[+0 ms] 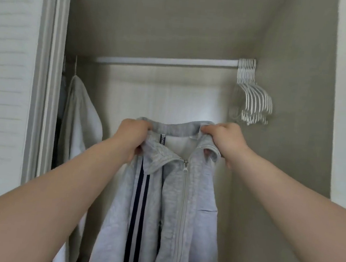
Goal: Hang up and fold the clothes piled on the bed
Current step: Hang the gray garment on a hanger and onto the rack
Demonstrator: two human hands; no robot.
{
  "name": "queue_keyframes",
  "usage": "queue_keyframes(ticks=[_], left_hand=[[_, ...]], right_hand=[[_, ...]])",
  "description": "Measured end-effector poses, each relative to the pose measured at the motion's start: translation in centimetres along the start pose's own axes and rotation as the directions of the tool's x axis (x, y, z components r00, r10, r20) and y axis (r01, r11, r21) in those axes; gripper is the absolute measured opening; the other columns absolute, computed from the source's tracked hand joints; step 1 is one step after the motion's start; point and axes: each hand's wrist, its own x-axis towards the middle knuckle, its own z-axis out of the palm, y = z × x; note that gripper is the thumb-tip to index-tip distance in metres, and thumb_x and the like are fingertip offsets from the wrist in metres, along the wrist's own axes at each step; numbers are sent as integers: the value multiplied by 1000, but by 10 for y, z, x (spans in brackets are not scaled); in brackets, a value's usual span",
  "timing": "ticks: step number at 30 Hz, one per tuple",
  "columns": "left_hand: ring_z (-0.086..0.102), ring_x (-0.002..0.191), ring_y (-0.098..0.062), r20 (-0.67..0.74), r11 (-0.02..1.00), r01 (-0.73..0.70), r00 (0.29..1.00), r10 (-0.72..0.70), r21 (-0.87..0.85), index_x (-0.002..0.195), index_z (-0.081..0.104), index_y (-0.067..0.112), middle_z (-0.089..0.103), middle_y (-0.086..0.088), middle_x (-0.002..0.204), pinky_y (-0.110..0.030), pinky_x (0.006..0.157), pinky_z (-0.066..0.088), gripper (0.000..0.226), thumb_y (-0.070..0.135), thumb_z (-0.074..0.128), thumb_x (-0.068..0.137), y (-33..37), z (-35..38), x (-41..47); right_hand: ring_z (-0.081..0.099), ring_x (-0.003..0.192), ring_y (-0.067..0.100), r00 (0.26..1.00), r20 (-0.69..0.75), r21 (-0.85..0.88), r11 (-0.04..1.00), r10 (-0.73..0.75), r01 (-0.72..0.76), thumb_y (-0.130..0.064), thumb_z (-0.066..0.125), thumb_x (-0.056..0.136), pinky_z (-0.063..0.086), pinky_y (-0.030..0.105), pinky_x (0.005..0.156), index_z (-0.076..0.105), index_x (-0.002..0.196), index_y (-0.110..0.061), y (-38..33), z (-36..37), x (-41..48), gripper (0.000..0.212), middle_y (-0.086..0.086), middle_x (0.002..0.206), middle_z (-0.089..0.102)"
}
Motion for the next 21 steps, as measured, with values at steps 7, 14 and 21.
queue_keyframes(ticks=[7,14,21], left_hand=[[56,63,-24,27,995,-99,995,100,-11,123,63,1,60,-15,90,-24,48,46,34,6,52,91,62,49,74],[55,63,-23,38,977,-204,979,202,66,105,58,8,58,-11,84,-21,47,48,11,7,54,95,89,93,107],[57,84,-30,22,961,-184,983,183,208,105,55,8,57,-15,101,-42,80,55,11,7,55,94,71,110,132]], right_hand=[[67,83,32,950,7,-687,689,-312,231,-26,70,84,54,34,71,67,86,-6,-53,-14,90,20,14,89,71],[44,121,33,796,58,-997,-79,-603,14,-15,50,89,31,43,102,56,126,-16,-79,-45,146,37,12,128,51],[47,130,32,893,-116,-991,-11,-434,-135,-16,51,92,31,40,104,56,133,-20,-71,-69,187,42,10,138,54]])
